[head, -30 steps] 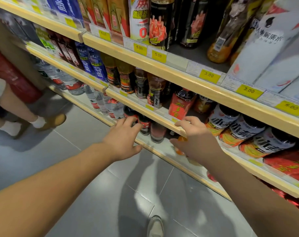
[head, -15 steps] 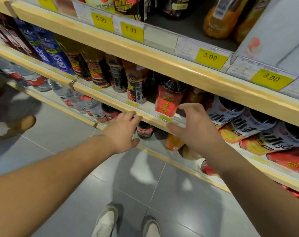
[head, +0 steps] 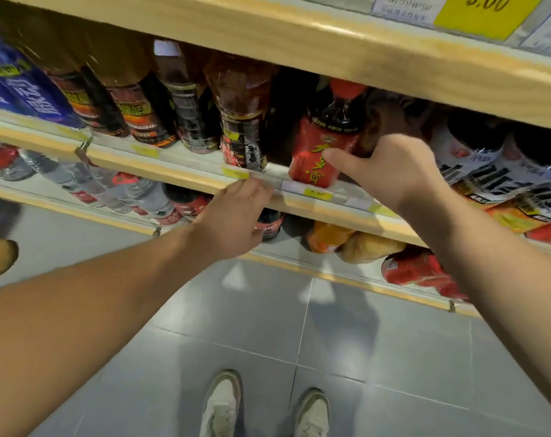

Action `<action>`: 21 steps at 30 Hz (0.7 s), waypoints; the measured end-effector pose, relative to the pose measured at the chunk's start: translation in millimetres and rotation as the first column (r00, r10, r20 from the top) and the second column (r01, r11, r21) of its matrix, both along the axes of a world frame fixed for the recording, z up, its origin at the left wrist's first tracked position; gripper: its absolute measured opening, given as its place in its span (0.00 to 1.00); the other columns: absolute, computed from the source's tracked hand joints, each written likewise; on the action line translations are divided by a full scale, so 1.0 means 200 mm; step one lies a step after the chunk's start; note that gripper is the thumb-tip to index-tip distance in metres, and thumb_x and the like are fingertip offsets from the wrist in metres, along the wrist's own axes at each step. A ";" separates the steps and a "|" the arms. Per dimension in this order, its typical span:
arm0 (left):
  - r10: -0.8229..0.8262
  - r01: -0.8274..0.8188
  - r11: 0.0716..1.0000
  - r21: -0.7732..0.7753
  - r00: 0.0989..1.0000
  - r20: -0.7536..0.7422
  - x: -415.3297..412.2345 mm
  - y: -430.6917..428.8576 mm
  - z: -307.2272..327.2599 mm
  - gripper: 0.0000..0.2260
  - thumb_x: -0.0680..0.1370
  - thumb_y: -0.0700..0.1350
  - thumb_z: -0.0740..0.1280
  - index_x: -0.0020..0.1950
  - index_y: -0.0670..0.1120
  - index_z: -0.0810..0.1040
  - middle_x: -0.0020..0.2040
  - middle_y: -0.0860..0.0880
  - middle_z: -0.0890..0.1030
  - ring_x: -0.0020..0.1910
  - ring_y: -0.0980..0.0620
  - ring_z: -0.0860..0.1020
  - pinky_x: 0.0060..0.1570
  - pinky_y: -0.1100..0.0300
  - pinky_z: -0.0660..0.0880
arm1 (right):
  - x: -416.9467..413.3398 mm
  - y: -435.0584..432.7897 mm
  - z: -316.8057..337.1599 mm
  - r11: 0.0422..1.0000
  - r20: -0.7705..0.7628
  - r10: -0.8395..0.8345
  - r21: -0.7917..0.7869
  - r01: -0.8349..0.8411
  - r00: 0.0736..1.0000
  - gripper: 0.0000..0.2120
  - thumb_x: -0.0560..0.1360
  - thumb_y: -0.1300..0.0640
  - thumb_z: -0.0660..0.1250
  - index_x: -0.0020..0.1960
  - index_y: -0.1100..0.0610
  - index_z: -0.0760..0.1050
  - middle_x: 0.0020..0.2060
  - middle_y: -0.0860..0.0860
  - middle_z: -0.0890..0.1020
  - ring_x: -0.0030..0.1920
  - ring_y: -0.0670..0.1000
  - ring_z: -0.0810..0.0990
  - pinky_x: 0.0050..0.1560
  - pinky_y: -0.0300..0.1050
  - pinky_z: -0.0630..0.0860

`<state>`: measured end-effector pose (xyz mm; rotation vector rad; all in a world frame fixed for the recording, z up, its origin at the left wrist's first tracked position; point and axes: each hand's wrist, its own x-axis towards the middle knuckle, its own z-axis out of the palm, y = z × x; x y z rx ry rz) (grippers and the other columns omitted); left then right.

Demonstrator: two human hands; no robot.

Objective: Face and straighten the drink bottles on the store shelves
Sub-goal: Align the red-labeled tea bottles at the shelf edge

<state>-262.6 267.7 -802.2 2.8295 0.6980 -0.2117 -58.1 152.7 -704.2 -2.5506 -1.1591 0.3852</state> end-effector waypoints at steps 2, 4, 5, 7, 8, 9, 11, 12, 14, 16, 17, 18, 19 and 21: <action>-0.030 0.030 1.000 -0.003 0.999 0.012 -0.01 0.01 -0.05 0.34 0.74 0.48 0.70 0.77 0.46 0.60 0.75 0.43 0.62 0.73 0.41 0.63 0.71 0.48 0.62 | 0.00 0.04 -0.01 1.000 -0.023 -0.002 -0.007 0.002 1.000 0.33 0.76 0.30 0.65 0.26 0.53 0.64 0.16 0.48 0.69 0.27 0.45 0.69 0.27 0.35 0.61; -0.034 0.034 0.999 -0.009 0.999 0.024 -0.02 0.02 -0.09 0.34 0.74 0.47 0.70 0.77 0.47 0.60 0.76 0.44 0.61 0.73 0.42 0.63 0.72 0.48 0.61 | 0.00 0.07 -0.03 1.000 -0.074 -0.006 -0.018 0.005 0.997 0.29 0.75 0.28 0.64 0.28 0.49 0.69 0.20 0.45 0.72 0.30 0.42 0.71 0.31 0.33 0.62; -0.032 0.033 0.999 -0.013 0.999 0.029 -0.02 0.02 -0.10 0.34 0.74 0.47 0.70 0.77 0.48 0.60 0.75 0.44 0.61 0.73 0.42 0.63 0.73 0.48 0.60 | -0.01 0.08 -0.03 1.000 -0.105 -0.011 -0.021 0.009 0.994 0.27 0.74 0.27 0.64 0.30 0.47 0.71 0.24 0.43 0.74 0.32 0.41 0.72 0.33 0.33 0.63; -0.029 0.030 0.999 -0.012 0.999 0.036 -0.02 0.03 -0.12 0.34 0.74 0.47 0.70 0.78 0.48 0.59 0.74 0.44 0.61 0.73 0.42 0.63 0.72 0.47 0.62 | -0.03 0.10 -0.03 0.999 -0.171 -0.027 0.021 0.031 0.985 0.22 0.72 0.26 0.66 0.36 0.44 0.75 0.35 0.43 0.80 0.39 0.42 0.76 0.41 0.37 0.72; -0.027 0.027 1.000 -0.002 0.999 0.032 -0.01 0.04 -0.13 0.35 0.74 0.48 0.70 0.78 0.48 0.58 0.74 0.45 0.61 0.73 0.43 0.62 0.72 0.47 0.62 | -0.04 0.11 -0.04 0.996 -0.198 -0.030 0.080 0.047 0.980 0.18 0.72 0.28 0.68 0.39 0.42 0.76 0.41 0.44 0.83 0.45 0.45 0.80 0.50 0.41 0.77; -0.026 0.025 1.000 0.015 0.999 0.024 -0.01 0.04 -0.13 0.35 0.74 0.48 0.69 0.78 0.48 0.57 0.73 0.45 0.61 0.73 0.43 0.62 0.71 0.46 0.63 | -0.05 0.12 -0.04 0.987 -0.218 -0.025 0.152 0.060 0.976 0.15 0.72 0.29 0.70 0.42 0.39 0.74 0.48 0.45 0.84 0.53 0.47 0.81 0.59 0.45 0.77; -0.025 0.024 0.999 0.049 1.000 0.013 0.00 0.04 -0.14 0.35 0.74 0.49 0.69 0.78 0.49 0.57 0.72 0.45 0.62 0.71 0.44 0.62 0.69 0.47 0.64 | -0.07 0.14 -0.04 0.967 -0.256 -0.021 0.239 0.084 0.966 0.16 0.72 0.32 0.72 0.50 0.38 0.71 0.59 0.43 0.83 0.64 0.48 0.78 0.68 0.46 0.73; -0.026 0.025 0.998 0.059 1.000 0.008 0.00 0.04 -0.14 0.35 0.74 0.49 0.69 0.77 0.49 0.57 0.71 0.45 0.62 0.71 0.44 0.63 0.68 0.47 0.65 | -0.07 0.14 -0.04 0.969 -0.273 -0.038 0.226 0.102 0.961 0.19 0.72 0.31 0.72 0.54 0.39 0.70 0.61 0.44 0.83 0.65 0.49 0.78 0.69 0.47 0.72; -0.028 0.027 0.997 0.067 1.000 0.002 0.01 0.04 -0.14 0.34 0.73 0.49 0.69 0.77 0.50 0.59 0.71 0.46 0.62 0.69 0.44 0.64 0.66 0.47 0.66 | -0.07 0.15 -0.06 0.979 -0.281 -0.064 0.170 0.116 0.958 0.25 0.72 0.30 0.71 0.60 0.43 0.72 0.61 0.48 0.83 0.65 0.52 0.78 0.68 0.49 0.73; -0.030 0.030 0.997 0.070 1.000 0.005 0.01 0.05 -0.13 0.33 0.73 0.49 0.69 0.76 0.50 0.60 0.70 0.46 0.62 0.69 0.44 0.64 0.65 0.48 0.67 | -0.06 0.15 -0.04 0.971 -0.287 -0.051 0.209 0.114 0.957 0.33 0.71 0.33 0.73 0.71 0.43 0.70 0.66 0.45 0.80 0.67 0.49 0.77 0.67 0.45 0.73; -0.031 0.031 0.997 0.069 0.999 0.005 0.01 0.05 -0.13 0.32 0.73 0.48 0.69 0.75 0.50 0.61 0.70 0.46 0.63 0.68 0.44 0.64 0.64 0.48 0.67 | -0.06 0.14 -0.04 0.966 -0.278 -0.051 0.230 0.118 0.959 0.37 0.70 0.33 0.75 0.74 0.43 0.68 0.67 0.45 0.79 0.67 0.48 0.76 0.66 0.43 0.73; -0.031 0.031 0.997 0.067 0.999 0.006 0.01 0.05 -0.14 0.32 0.73 0.48 0.68 0.75 0.50 0.61 0.70 0.46 0.63 0.68 0.45 0.64 0.64 0.48 0.68 | -0.06 0.14 -0.03 0.968 -0.258 -0.055 0.224 0.115 0.964 0.38 0.69 0.33 0.75 0.74 0.44 0.67 0.66 0.46 0.79 0.65 0.49 0.77 0.64 0.43 0.74; -0.030 0.030 0.998 0.063 1.000 0.008 0.01 0.05 -0.14 0.32 0.73 0.48 0.68 0.75 0.50 0.61 0.70 0.46 0.63 0.68 0.45 0.64 0.64 0.48 0.68 | -0.06 0.13 -0.02 0.976 -0.242 -0.050 0.194 0.099 0.969 0.36 0.69 0.32 0.75 0.71 0.46 0.70 0.63 0.48 0.81 0.63 0.51 0.79 0.63 0.47 0.76; -0.027 0.027 0.998 0.055 1.000 0.012 0.01 0.04 -0.14 0.32 0.72 0.48 0.69 0.75 0.50 0.61 0.69 0.46 0.63 0.68 0.44 0.64 0.64 0.49 0.68 | -0.06 0.10 -0.03 0.991 -0.216 -0.019 0.122 0.047 0.976 0.30 0.70 0.31 0.73 0.60 0.52 0.77 0.55 0.55 0.84 0.58 0.57 0.81 0.62 0.55 0.78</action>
